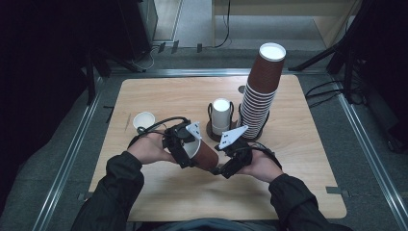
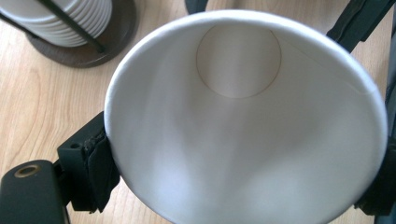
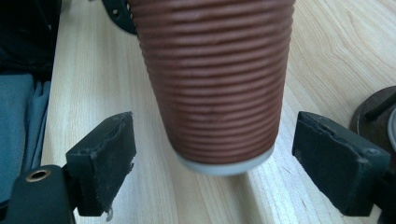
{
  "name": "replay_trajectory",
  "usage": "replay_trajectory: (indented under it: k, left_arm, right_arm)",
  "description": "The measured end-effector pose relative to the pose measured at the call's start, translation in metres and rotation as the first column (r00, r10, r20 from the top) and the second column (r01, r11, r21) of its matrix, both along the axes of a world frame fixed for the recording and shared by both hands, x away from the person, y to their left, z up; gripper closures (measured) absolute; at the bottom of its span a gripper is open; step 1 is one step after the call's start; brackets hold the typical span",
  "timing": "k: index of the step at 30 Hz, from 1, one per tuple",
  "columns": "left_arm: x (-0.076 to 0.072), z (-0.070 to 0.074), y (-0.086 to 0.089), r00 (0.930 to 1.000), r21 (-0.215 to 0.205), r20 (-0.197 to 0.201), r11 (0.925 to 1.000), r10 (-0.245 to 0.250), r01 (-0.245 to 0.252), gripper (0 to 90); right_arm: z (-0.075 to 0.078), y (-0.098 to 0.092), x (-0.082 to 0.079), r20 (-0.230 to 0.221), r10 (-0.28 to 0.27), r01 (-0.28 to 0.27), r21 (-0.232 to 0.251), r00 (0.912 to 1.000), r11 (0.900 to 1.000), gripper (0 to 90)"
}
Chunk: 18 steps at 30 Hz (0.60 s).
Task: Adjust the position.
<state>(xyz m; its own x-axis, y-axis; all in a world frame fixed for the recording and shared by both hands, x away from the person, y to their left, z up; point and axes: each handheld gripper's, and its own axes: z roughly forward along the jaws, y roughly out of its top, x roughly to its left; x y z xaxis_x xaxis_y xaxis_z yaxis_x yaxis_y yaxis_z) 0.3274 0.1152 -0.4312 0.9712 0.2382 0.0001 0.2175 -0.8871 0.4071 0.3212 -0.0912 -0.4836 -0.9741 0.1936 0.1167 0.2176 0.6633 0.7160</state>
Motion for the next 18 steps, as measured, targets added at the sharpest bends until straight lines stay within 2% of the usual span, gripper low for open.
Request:
replay_trajectory:
  k: [9,15,18]
  left_arm:
    - [-0.005,0.004,-0.011,0.9996,-0.022,-0.003,0.9993,-0.030,0.030,8.4]
    - [-0.007,0.001,-0.015,0.9991,-0.023,-0.014,0.9990,-0.039,0.038,8.1]
    - [-0.007,0.000,-0.016,0.9986,-0.019,-0.020,0.9986,-0.050,0.049,8.1]
  right_arm:
    - [-0.003,0.008,-0.004,0.004,0.030,-0.030,-0.002,0.9995,1.000,14.0]
    - [-0.003,0.012,-0.005,0.008,0.043,-0.043,0.003,0.9991,0.999,14.8]
    - [-0.004,0.013,-0.006,0.011,0.046,-0.046,0.000,0.9989,0.999,17.9]
